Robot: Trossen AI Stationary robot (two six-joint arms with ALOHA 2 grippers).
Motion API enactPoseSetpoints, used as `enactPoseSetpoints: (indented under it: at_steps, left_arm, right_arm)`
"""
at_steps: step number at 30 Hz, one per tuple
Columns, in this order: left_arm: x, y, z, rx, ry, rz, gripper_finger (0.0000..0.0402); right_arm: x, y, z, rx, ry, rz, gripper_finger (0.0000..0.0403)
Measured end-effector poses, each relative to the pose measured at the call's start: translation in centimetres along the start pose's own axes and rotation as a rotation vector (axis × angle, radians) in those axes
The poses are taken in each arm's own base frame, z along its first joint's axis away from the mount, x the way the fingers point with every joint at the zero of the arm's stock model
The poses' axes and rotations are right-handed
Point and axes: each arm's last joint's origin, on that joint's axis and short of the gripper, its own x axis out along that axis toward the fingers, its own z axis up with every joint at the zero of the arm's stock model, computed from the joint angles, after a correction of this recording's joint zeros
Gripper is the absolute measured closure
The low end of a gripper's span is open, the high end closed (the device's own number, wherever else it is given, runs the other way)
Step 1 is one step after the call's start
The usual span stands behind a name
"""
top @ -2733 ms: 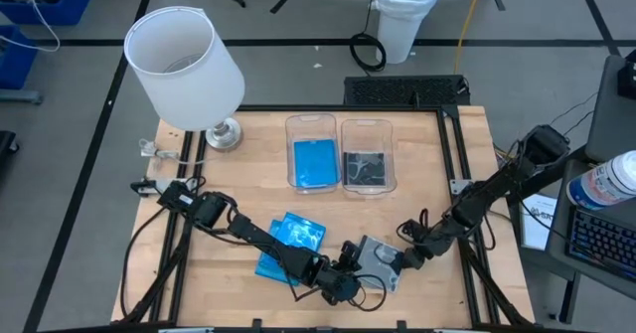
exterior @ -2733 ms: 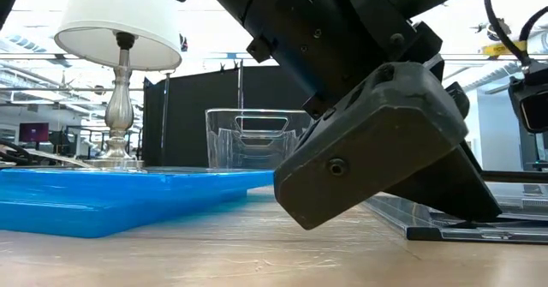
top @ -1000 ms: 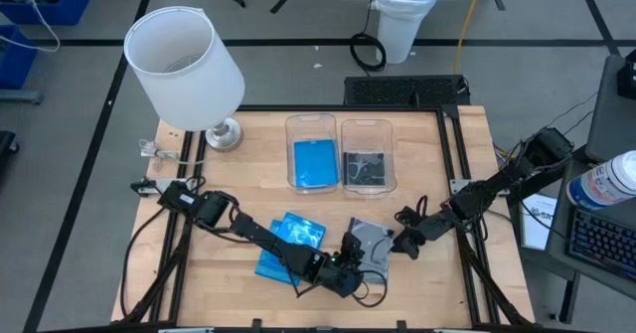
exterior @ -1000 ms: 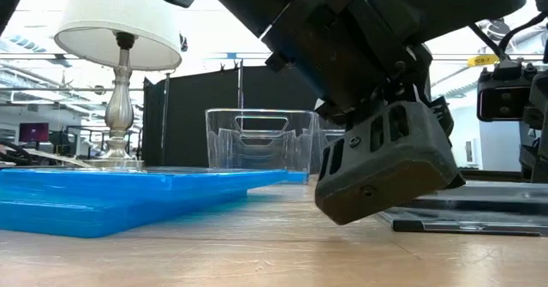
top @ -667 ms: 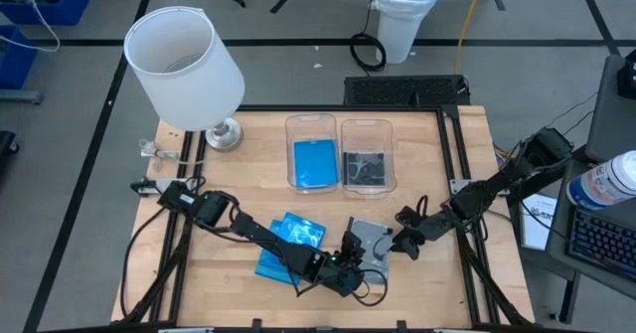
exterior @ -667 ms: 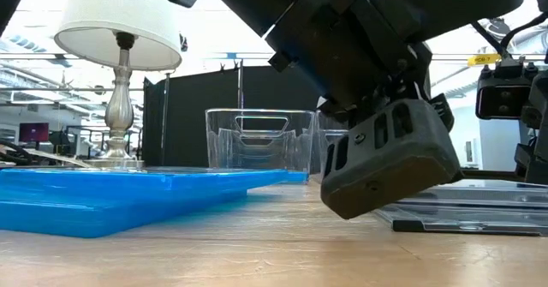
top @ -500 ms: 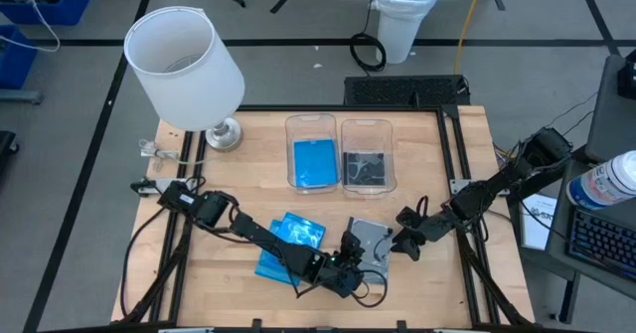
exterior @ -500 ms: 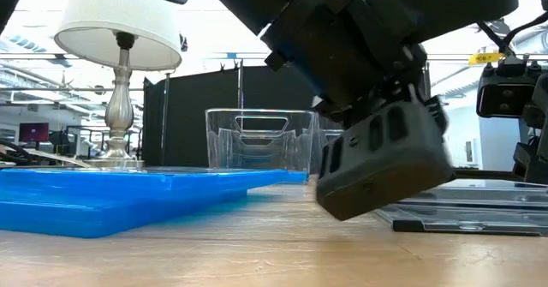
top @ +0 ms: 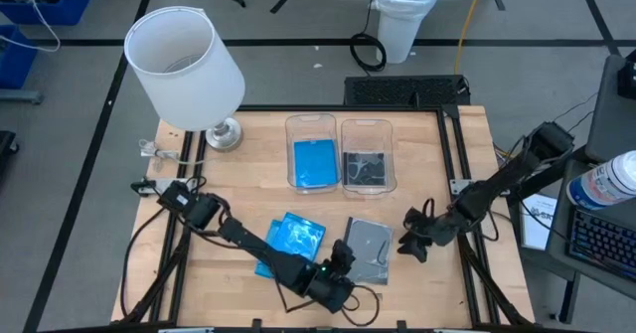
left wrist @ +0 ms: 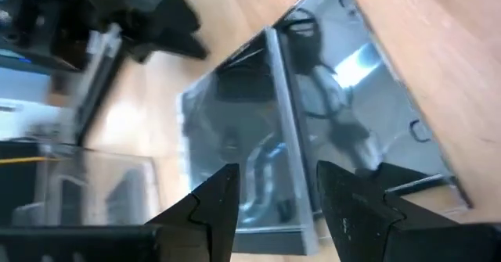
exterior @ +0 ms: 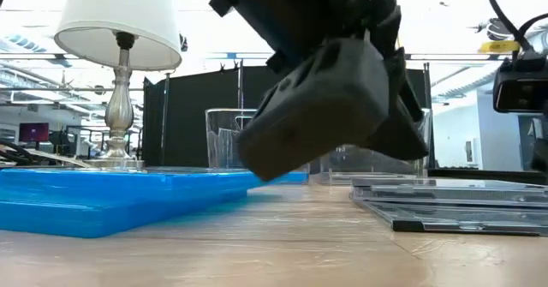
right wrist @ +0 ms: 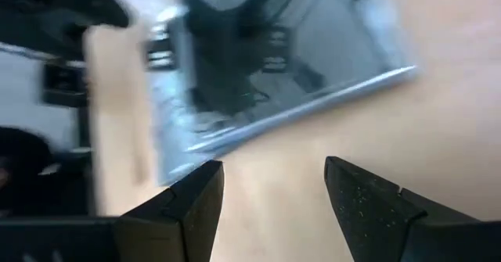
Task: Pick & place jewel cases by type
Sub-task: Stack the top black CD case on top of the black CD case in the right transparent bin
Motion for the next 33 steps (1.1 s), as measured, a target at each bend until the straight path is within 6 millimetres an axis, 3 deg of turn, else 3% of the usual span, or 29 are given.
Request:
enactPoseSetpoints:
  at_steps: [6, 13, 23, 33]
  left_arm:
    - [1.2, 0.7, -1.4, -0.078, 0.047, -0.171, 0.0227]
    - [1.5, 1.5, -2.1, -0.093, 0.102, -0.154, 0.0227]
    - [1.8, 1.8, -2.8, -0.095, 0.153, -0.157, 0.0227]
    - [2.7, 2.9, -3.2, -0.157, 0.15, -0.195, 0.0227]
  right_arm:
    - [-1.7, -0.6, 1.1, -0.086, -0.09, -0.213, 0.0188]
    - [-2.1, -0.5, 2.5, -0.181, -0.172, -0.227, 0.0188]
    - [-0.3, -1.6, 3.1, -0.17, -0.05, -0.282, 0.0188]
    - [1.6, -1.4, 3.8, -0.141, -0.003, -0.189, 0.0188]
